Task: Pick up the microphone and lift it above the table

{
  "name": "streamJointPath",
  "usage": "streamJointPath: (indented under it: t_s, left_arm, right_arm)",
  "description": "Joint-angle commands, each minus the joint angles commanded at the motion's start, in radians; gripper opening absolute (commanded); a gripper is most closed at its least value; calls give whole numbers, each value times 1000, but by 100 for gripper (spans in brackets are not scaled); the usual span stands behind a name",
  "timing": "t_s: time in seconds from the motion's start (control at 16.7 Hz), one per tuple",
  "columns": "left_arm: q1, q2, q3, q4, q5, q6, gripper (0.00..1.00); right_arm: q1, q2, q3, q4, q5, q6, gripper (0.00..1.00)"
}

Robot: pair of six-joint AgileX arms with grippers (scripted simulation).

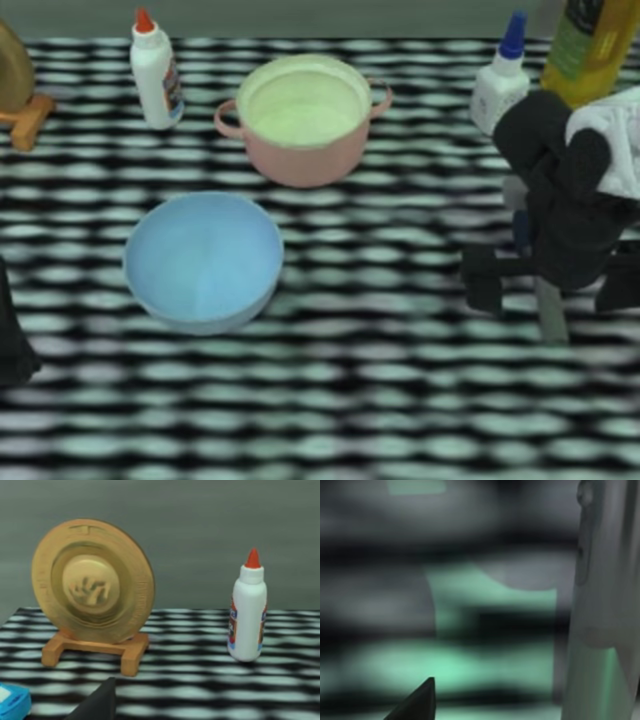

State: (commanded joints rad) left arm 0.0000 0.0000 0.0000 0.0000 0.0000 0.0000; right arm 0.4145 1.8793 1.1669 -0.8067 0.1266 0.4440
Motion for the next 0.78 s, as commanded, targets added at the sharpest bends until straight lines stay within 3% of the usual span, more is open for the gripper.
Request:
streamJointPath:
  t_s: [0.24, 0.54, 0.78]
  left_arm:
    - [0, 0, 0, 0, 0, 0, 100]
    - [0, 0, 0, 0, 0, 0, 100]
    - [0, 0, 0, 0, 0, 0, 100]
  right_arm:
    - [-13, 74, -76, 149, 0, -12, 100]
    - [-15, 83, -84, 164, 0, -13, 100]
    - [-15, 83, -84, 164, 0, -13, 70]
